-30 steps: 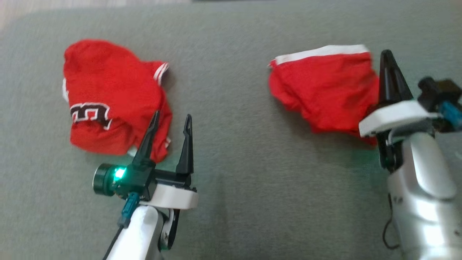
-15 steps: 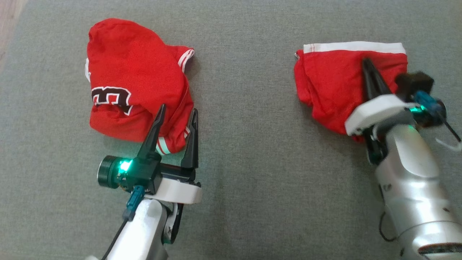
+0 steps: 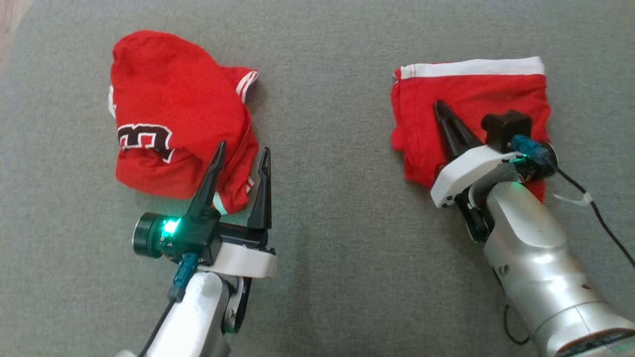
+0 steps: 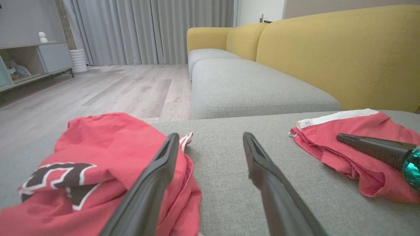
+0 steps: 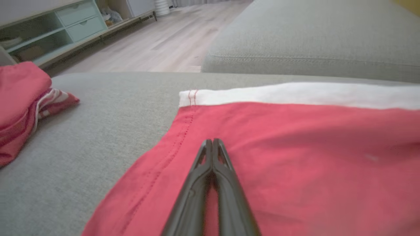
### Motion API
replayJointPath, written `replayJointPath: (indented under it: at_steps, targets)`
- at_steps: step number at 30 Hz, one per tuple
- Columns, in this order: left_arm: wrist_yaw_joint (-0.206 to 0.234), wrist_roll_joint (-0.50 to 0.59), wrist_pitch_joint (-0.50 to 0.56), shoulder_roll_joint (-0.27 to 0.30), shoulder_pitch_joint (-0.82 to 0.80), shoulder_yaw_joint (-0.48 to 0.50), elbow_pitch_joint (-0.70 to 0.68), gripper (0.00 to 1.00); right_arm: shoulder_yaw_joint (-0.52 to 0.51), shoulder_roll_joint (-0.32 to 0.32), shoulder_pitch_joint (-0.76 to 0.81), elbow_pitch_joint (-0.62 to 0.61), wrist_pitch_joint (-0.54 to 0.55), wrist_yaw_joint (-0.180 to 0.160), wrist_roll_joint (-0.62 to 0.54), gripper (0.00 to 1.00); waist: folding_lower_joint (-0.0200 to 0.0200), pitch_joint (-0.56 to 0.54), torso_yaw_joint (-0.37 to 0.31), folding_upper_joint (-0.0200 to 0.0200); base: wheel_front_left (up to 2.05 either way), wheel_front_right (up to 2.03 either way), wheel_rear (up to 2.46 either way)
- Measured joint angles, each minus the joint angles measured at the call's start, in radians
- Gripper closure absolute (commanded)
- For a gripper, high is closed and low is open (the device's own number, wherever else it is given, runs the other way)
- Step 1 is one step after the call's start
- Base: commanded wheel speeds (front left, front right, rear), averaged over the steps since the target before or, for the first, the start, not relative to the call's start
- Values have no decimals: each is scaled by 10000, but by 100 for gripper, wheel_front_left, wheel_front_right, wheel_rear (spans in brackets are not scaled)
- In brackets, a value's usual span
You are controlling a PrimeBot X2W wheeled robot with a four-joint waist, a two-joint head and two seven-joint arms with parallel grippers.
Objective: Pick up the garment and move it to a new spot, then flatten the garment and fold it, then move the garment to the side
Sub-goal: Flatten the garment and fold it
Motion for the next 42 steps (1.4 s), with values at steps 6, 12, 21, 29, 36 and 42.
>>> replayJointPath:
  at_steps: [6, 12, 21, 29, 36, 42]
  targets:
    - [82, 0, 2, -4, 82, 255, 10, 0, -1220, 17, 591, -1733, 29, 0, 52, 100, 0, -457, -288, 0, 0, 0, 0]
    - [86, -19, 0, -6, 523, 556, -36, 0, -2621, 21, 2376, -4029, 29, 0, -506, 100, -1, -1102, -679, 0, 0, 0, 0]
    - [86, -44, 0, -2, 1323, 748, -4, 0, -3131, 128, 5072, -6546, 29, 0, -830, 0, -2, -2004, -1235, 0, 0, 0, 0]
    - [90, -44, 2, 0, 2093, 886, 232, 0, -3250, 180, 6433, -6851, 29, 0, -911, 0, -2, -2522, -1437, 0, 0, 0, 0]
    - [82, -44, 0, 2, 2110, 926, 282, 0, -3254, 186, 6430, -6897, 29, 0, -849, 0, -1, -2603, -1389, 0, 0, 0, 0]
    - [79, -2, 2, 2, 2074, 917, 198, 0, -3425, 211, 6236, -6416, 31, 0, -644, 0, 0, -2314, -1279, 0, 0, 0, 0]
